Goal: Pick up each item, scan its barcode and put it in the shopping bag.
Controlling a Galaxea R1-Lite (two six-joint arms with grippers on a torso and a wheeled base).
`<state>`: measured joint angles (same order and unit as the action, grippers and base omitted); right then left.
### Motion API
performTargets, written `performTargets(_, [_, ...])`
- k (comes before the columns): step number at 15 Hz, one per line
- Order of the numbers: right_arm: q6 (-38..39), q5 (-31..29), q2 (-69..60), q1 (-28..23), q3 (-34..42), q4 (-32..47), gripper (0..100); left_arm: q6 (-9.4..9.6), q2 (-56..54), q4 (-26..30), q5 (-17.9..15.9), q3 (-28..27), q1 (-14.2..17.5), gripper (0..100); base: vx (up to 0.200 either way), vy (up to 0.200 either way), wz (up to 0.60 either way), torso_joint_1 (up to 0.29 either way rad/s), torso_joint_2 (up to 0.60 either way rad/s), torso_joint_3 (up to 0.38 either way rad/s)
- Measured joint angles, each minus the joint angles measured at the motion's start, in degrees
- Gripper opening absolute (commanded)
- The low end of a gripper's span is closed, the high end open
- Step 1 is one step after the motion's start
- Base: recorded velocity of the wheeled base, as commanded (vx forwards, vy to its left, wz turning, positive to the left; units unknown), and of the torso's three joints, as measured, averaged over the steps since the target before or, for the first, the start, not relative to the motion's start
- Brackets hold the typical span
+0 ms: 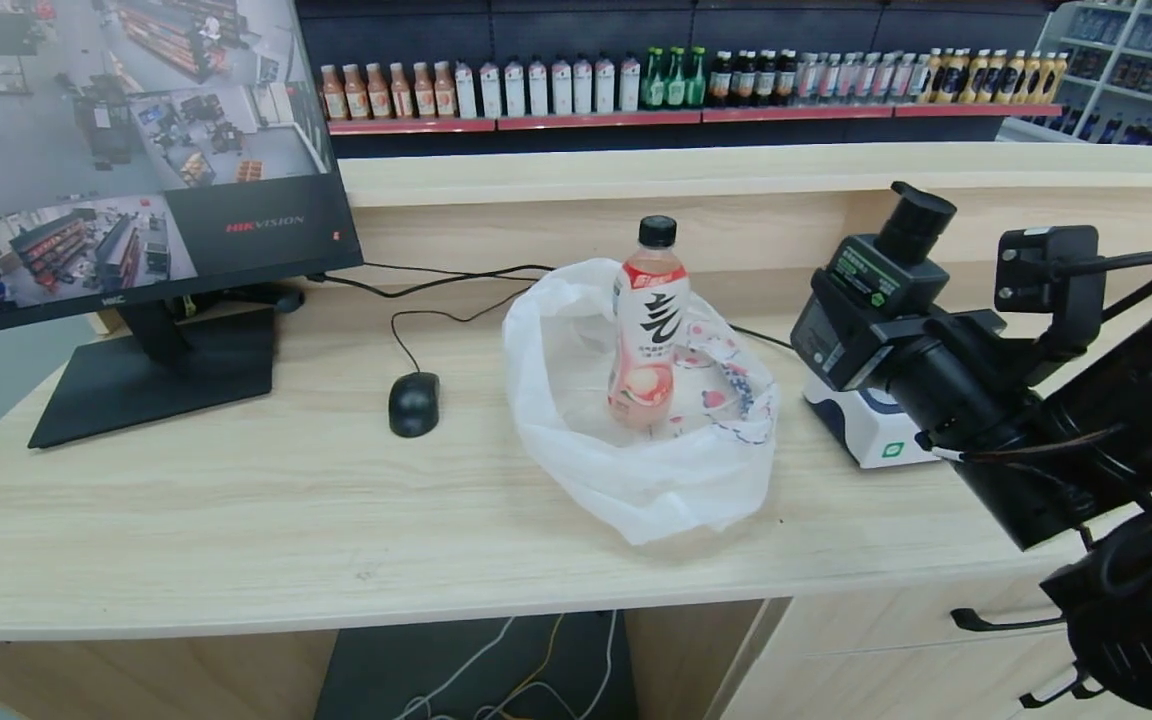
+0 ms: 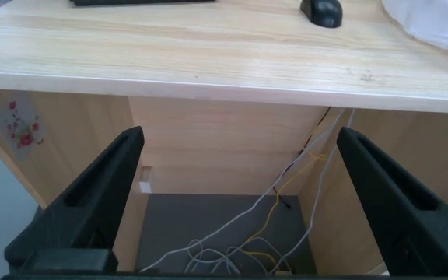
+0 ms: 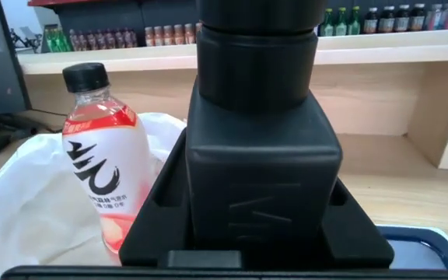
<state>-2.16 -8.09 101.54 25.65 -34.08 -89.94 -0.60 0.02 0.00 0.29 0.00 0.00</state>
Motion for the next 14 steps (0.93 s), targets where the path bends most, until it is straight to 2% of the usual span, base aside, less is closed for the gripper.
performTargets(8, [-0.3, 3.5, 11.0, -1.2, -9.8, 0.0, 0, -0.02, 0.0, 0.0, 0.0, 0.0, 0.0, 100, 0.000, 0.000, 0.00, 0.000, 0.00, 0.000])
performTargets(14, [-5.5, 8.6, 16.5, -1.6, -15.9, 0.0, 0, 0.00, 0.0, 0.0, 0.0, 0.0, 0.0, 100, 0.000, 0.000, 0.00, 0.000, 0.00, 0.000])
